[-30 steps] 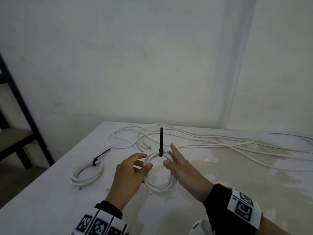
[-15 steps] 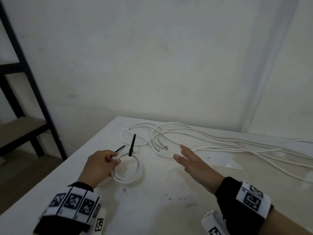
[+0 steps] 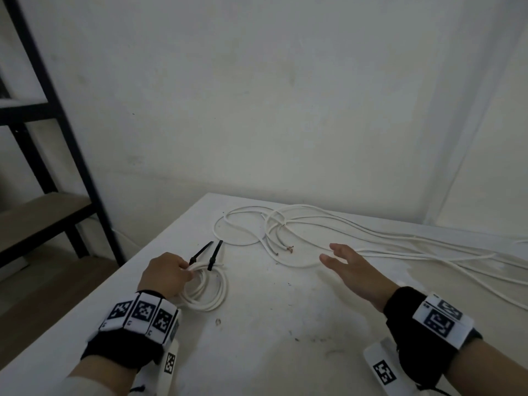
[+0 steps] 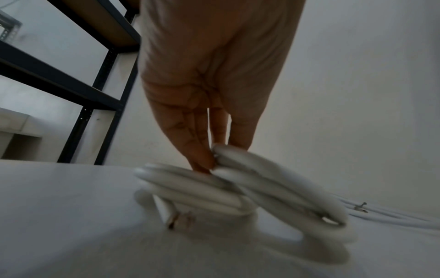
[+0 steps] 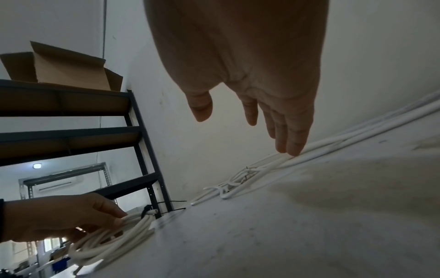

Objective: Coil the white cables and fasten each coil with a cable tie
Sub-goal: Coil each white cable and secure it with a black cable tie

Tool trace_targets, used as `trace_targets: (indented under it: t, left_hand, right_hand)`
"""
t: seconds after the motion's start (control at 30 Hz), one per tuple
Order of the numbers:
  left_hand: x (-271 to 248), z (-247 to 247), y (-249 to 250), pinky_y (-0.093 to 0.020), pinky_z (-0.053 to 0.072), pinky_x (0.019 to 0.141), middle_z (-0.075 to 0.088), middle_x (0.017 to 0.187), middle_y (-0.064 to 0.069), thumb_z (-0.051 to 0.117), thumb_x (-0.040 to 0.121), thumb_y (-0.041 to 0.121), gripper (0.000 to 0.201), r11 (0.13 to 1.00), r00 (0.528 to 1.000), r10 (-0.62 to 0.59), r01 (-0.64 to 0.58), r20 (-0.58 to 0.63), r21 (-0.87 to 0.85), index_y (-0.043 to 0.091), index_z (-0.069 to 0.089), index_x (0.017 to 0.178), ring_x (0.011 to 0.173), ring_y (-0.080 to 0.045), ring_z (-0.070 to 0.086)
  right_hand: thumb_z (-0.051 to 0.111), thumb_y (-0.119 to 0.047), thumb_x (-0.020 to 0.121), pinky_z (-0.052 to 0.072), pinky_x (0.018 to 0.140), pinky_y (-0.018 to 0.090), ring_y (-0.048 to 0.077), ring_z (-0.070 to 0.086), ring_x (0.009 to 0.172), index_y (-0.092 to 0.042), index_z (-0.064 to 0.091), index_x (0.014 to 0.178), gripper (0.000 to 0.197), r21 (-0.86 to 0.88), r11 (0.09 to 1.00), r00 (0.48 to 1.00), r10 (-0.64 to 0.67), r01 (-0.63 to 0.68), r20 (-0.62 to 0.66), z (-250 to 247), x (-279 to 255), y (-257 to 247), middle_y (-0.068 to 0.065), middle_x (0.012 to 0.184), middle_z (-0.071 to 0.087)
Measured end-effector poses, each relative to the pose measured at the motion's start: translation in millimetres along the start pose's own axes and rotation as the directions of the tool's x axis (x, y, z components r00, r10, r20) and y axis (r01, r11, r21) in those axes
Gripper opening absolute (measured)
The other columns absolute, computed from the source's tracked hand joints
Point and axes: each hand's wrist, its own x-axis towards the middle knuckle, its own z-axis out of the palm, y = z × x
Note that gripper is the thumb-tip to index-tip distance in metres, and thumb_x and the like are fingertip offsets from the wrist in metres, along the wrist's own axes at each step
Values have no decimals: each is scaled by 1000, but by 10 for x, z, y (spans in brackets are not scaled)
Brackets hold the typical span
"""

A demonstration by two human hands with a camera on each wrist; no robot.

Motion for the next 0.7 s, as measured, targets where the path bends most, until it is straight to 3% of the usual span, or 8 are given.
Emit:
trace_targets:
  t: [0.17, 0.3, 0.5, 0.7]
  left_hand:
    - [-22, 5, 43, -27, 42, 77, 67, 109, -10, 66, 83, 28, 26, 1000, 999, -17, 17, 28, 10, 11, 69, 102, 94, -25, 59]
    - [-99, -30, 107, -35, 37, 100, 54, 132, -11, 69, 79, 38, 57, 998, 998, -48, 47, -29, -30, 10, 54, 126, 120, -27, 50]
    - [-267, -18, 549, -31, 42, 87, 63, 116, -4, 60, 85, 38, 39, 987, 976, 160, -160, -145, 16, 17, 59, 118, 105, -23, 58]
    - [-245, 282, 996, -23, 39, 83, 63, 115, 0, 56, 89, 34, 32, 947, 950, 314, -312, -7, 76, 21, 60, 117, 104, -17, 58]
  right_hand:
    - [49, -41, 92, 29, 104, 31, 19, 34, 134, -21, 32, 140, 55, -35, 999, 1000, 14, -15, -20, -115, 39, 98, 3, 149, 30]
    - [51, -38, 92, 29, 100, 27, 19, 34, 133, -18, 35, 138, 53, -67, 998, 999, 4, -7, -44, -195, 109, 157, 3, 147, 33]
    - [57, -35, 89, 32, 99, 27, 20, 38, 130, -15, 41, 134, 51, -254, 967, 1000, 17, -16, -1, -354, 339, 276, 6, 143, 37]
    - [56, -27, 90, 26, 106, 25, 19, 32, 135, -19, 37, 138, 52, -488, 872, 997, 0, 34, 71, -521, 538, 365, 3, 148, 33]
